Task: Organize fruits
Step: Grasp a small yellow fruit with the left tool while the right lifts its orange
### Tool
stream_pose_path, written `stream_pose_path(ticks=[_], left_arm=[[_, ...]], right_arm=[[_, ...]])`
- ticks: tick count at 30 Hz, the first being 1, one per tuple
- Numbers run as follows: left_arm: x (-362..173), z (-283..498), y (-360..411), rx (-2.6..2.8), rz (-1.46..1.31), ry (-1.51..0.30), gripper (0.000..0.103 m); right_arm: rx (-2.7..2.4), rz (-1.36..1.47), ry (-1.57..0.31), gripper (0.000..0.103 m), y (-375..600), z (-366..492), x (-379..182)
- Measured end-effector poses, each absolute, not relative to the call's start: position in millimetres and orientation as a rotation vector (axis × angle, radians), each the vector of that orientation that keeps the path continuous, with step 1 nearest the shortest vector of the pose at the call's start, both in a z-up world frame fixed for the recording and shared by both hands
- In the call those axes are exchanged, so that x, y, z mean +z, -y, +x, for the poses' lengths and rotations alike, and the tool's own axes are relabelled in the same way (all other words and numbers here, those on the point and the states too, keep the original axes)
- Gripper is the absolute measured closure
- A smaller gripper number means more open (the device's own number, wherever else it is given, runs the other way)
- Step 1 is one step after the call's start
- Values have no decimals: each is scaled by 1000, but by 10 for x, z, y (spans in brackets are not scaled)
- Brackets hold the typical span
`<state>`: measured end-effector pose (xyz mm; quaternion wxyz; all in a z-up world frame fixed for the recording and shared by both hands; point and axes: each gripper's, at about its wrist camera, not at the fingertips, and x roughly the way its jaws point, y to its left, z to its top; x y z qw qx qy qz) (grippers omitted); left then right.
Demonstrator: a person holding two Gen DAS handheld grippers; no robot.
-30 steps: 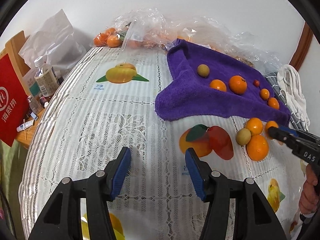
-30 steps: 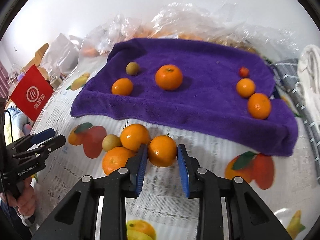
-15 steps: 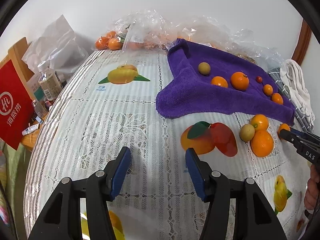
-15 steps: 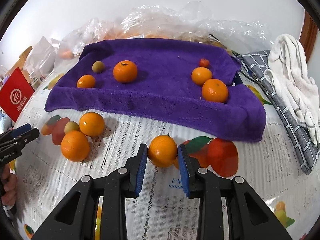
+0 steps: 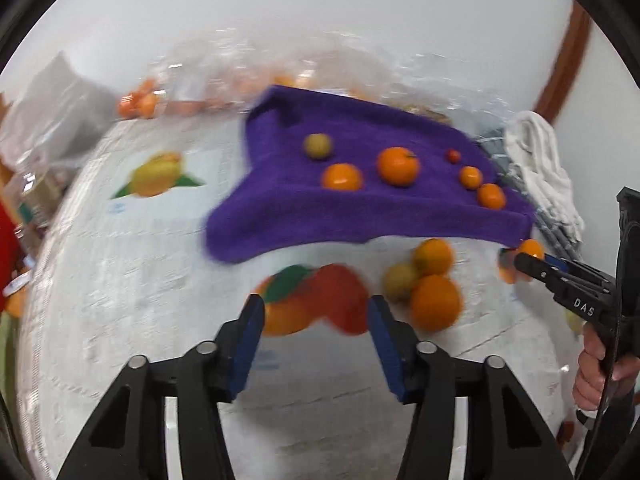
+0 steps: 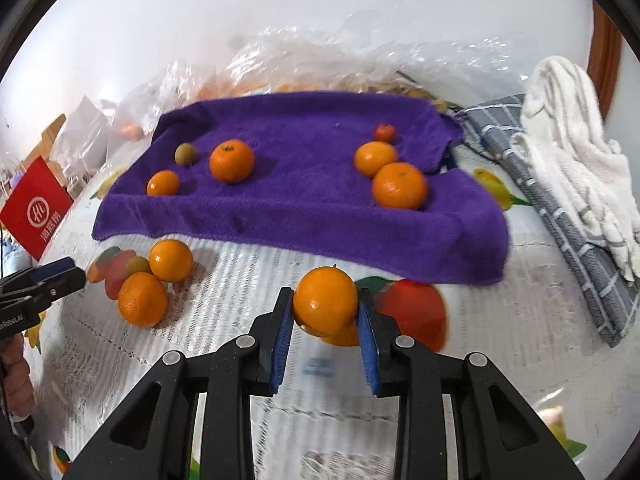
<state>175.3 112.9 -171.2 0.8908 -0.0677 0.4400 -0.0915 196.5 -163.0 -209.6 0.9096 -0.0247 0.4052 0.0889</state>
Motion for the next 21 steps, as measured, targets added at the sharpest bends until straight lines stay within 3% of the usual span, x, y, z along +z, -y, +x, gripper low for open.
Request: stream_pose_path(ticks=[4,21], left_arm=[[-1727,1903,-939,-256,-190,-936,75],[-1846,2129,-910,-306,-313,-985,81]], right_arm=[[170,-39,-823,72,1800,1889,-2021],[168,-27,-842,72,1959,1917,-2070]])
